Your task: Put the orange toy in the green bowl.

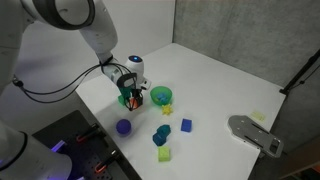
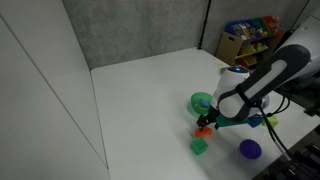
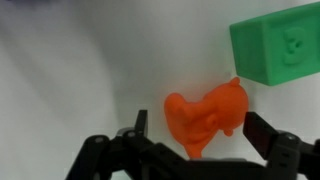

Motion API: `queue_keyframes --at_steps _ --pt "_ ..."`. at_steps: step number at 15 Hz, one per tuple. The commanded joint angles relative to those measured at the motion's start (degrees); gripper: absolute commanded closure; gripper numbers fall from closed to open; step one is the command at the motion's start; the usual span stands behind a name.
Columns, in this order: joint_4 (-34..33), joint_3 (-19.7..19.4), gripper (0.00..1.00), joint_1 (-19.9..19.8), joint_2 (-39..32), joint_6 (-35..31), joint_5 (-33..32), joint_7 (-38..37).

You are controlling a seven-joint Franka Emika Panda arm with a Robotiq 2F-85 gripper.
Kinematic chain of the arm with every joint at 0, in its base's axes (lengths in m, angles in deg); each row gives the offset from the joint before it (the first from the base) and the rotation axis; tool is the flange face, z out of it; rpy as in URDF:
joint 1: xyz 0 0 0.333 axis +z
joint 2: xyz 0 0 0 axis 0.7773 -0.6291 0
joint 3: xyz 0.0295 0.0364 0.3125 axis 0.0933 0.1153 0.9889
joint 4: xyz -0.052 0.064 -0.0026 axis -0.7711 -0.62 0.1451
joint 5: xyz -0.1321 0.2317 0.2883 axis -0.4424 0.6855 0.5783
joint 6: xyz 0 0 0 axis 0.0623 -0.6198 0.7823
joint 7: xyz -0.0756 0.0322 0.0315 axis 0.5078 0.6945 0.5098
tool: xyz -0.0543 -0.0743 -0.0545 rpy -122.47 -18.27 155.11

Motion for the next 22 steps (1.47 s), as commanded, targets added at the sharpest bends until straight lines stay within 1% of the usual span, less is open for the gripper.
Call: queue_keyframes --at_steps 1,3,5,8,9,10,11,13,14,16,19,22 --pt "0.0 0.7 0.33 -0.3 -1.2 -2.1 1.3 0.2" --pt "0.0 0.7 0.51 -0.3 -1.2 -2.8 1.1 0.3" --pt "0.0 0.9 0.66 -0.4 -0.6 -3.4 1.0 0.4" --pt "0.3 0.9 0.87 -0.6 0.4 -2.7 1.0 0.4" --pt "0.4 1.3 0.88 -1.0 1.0 -2.0 1.2 0.5" --pt "0.4 1.6 0.92 -1.3 1.6 -1.5 1.4 0.6" --pt "0.5 2.1 0.91 -1.7 2.5 -0.8 1.5 0.8" --pt "0.3 3.4 0.95 -2.7 4.9 0.9 2.0 1.1" --pt "0.1 4.3 0.92 -3.5 6.0 1.7 2.4 1.4" --pt "-0.9 5.2 0.93 -4.3 9.0 3.6 3.4 1.4" --pt "-3.7 3.4 0.93 -3.4 12.3 5.3 3.3 0.3" --pt "-7.3 0.0 0.93 -2.4 13.4 5.8 1.8 -1.1"
